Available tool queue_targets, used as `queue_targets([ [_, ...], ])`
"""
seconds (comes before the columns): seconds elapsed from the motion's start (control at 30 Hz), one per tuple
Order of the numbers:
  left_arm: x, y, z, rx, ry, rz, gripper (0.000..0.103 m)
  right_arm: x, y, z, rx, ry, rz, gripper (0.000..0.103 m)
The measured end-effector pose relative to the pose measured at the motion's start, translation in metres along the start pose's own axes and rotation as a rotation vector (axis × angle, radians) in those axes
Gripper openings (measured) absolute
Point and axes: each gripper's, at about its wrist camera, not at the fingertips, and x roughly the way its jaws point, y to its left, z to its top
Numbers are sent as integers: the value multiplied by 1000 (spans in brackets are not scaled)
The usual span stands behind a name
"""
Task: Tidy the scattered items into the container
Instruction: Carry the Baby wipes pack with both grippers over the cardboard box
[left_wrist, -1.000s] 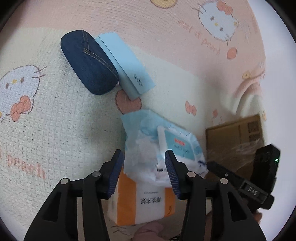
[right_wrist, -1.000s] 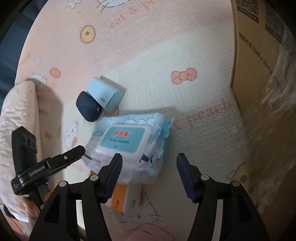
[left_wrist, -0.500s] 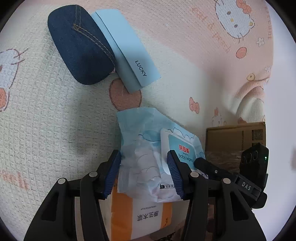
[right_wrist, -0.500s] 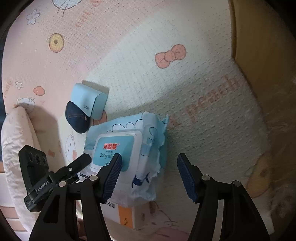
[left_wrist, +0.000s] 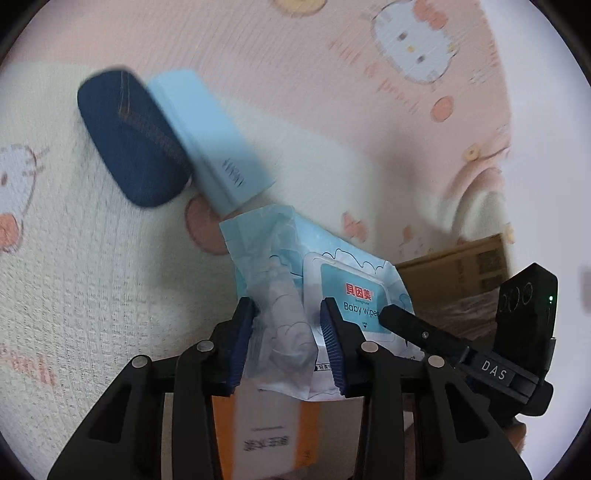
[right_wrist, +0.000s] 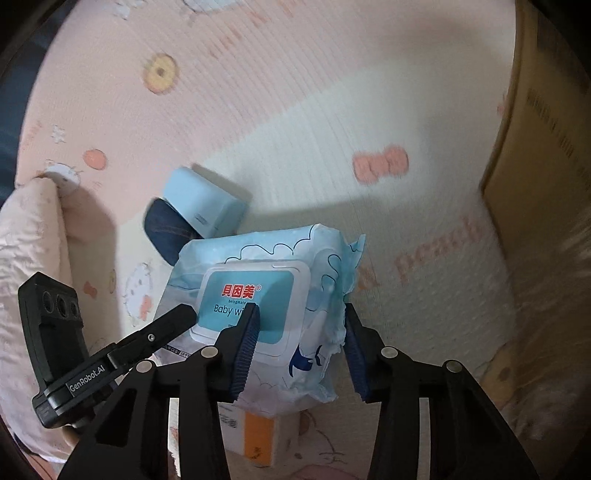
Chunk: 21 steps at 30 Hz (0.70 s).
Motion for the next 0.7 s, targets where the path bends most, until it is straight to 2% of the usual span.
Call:
queue_targets([
  [0.13,-31,-31,6,68,-82,4,40,-37,14,10,-37,-71,29,42],
  [0.33,-63,-81,18,131,-162,-54,40,-97,21,16,-85,-189,37,42],
  [0.53,-66,-143,23,229,-172,-101,40,-151,-5,13,-96,-282,2,42],
  [0.7,-46,-200,18,297,-142,-115,40,-205,-51,39,-56,-288,14,42],
])
